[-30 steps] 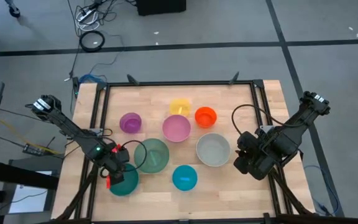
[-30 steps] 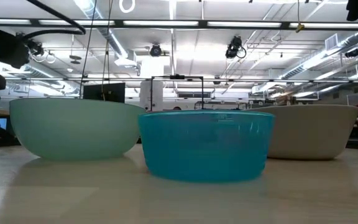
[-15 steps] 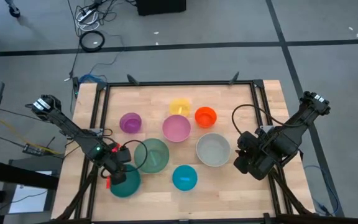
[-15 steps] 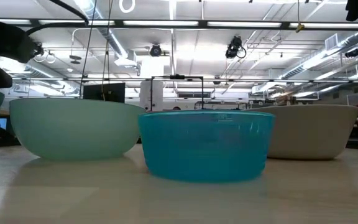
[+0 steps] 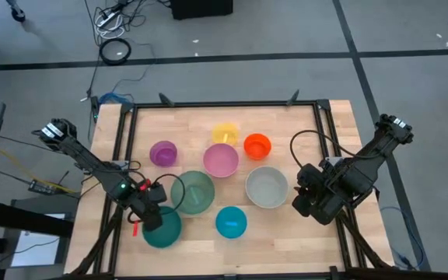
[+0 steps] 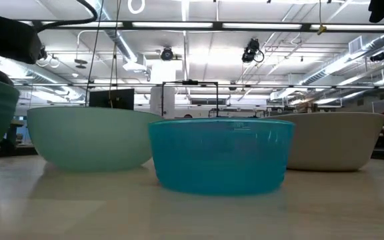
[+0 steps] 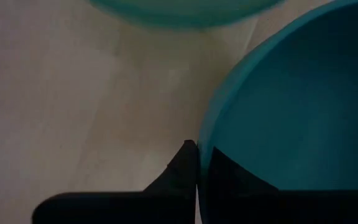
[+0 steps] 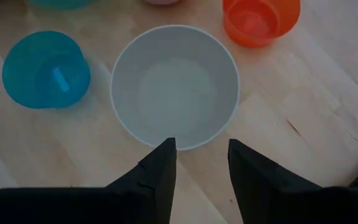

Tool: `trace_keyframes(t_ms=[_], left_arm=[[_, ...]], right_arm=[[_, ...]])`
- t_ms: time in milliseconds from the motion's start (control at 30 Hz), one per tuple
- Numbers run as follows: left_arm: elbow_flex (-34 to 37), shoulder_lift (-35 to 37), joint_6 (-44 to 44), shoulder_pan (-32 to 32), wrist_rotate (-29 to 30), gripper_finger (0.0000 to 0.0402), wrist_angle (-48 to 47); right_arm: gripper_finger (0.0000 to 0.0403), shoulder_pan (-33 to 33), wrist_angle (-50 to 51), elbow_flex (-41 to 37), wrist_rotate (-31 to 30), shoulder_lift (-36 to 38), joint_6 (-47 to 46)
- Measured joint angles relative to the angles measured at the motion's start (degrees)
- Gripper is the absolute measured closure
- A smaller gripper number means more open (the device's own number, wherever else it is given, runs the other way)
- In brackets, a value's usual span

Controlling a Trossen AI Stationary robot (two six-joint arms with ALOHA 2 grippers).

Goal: Nest bowls inside each other
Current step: Stack the dark green bowl on top of the green bowl

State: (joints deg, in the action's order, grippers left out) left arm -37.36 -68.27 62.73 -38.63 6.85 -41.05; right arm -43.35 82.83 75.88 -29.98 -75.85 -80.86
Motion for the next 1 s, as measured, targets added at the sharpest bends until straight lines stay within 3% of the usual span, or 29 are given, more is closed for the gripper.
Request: trace_keyframes(t_ms=[1000], left_arm=[[0.0, 0.0, 1.3, 0.0, -1.1, 0.0384, 1.7]], right_arm=[[0.0269, 0.0, 0.0, 0.0, 0.0, 0.0, 0.0]])
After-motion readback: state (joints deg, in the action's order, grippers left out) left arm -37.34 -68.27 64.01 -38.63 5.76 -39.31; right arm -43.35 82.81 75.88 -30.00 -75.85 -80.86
